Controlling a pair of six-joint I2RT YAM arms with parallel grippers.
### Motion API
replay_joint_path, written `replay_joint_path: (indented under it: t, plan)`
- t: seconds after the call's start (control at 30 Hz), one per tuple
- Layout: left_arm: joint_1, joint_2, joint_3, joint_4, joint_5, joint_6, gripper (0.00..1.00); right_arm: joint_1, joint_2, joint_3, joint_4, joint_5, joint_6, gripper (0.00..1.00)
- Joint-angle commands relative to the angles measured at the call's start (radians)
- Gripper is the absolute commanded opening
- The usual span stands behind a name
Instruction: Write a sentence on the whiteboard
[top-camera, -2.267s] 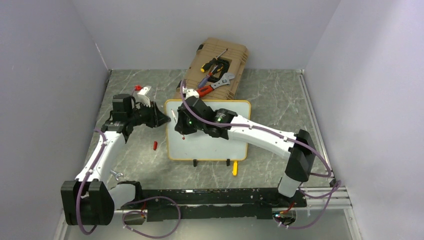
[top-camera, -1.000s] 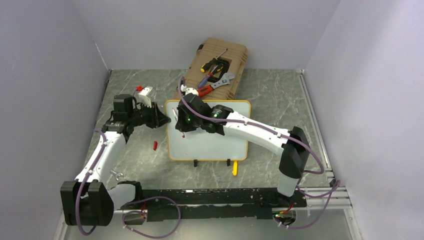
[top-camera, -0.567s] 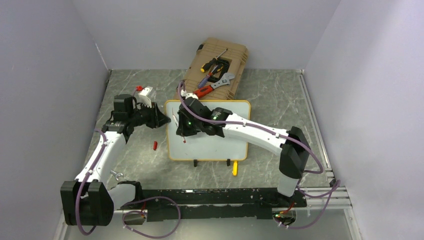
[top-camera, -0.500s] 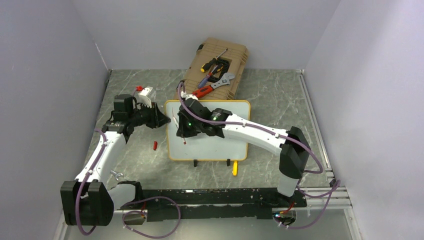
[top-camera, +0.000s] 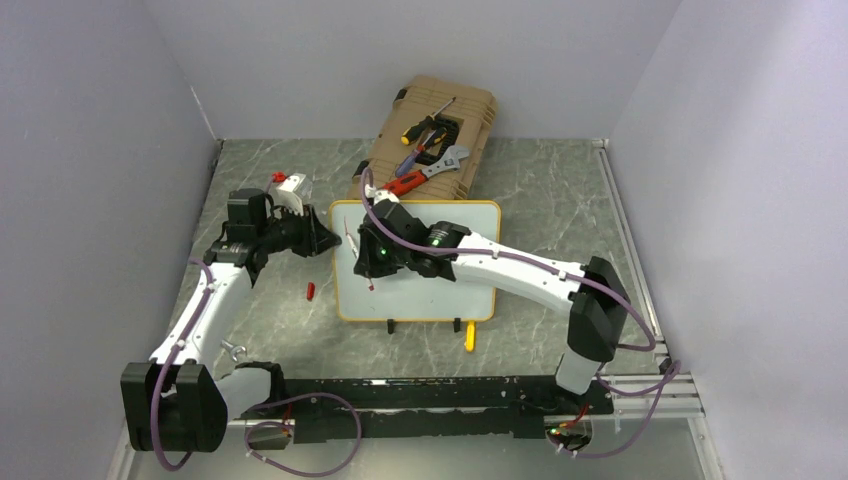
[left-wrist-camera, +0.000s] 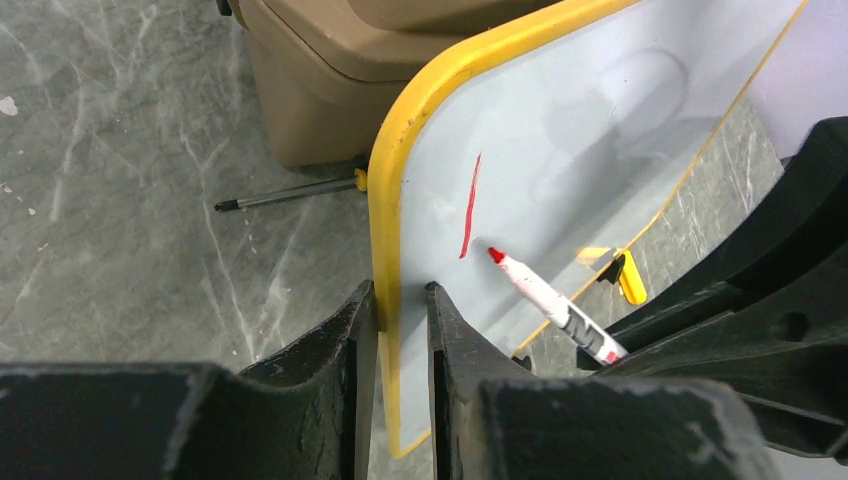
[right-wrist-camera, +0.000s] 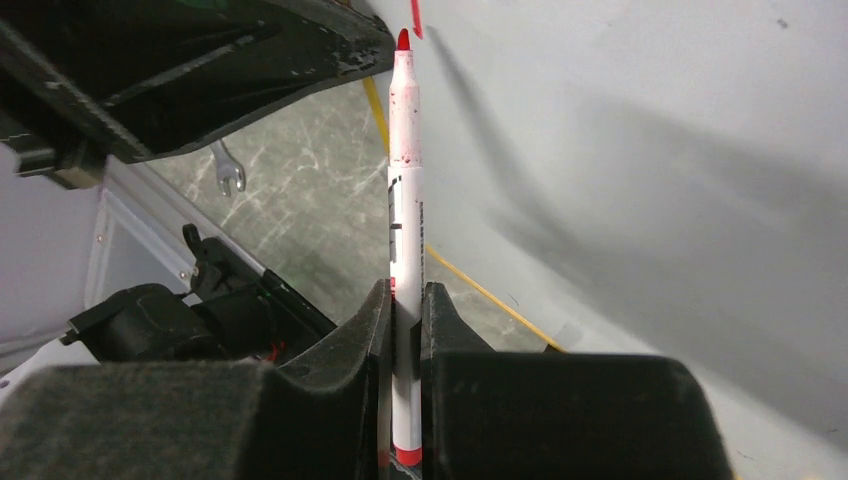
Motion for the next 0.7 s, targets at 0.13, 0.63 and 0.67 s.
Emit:
replay_joint_path:
  t: [0.13, 0.63, 0.67]
  plan:
    - [-0.019, -0.022, 0.016, -0.014, 0.024, 0.017, 0.00, 0.010, -0.054, 0.034, 0.062, 0.068, -0.048, 0.00]
    - [-0.019, -0.020, 0.017, -0.015, 0.025, 0.020, 0.00, 0.002, 0.014, 0.101, 0.012, 0.065, -0.055, 0.00]
    - [-0.019, -0.020, 0.018, -0.016, 0.023, 0.020, 0.00, 0.002, 0.016, 0.102, 0.009, 0.065, -0.053, 0.00]
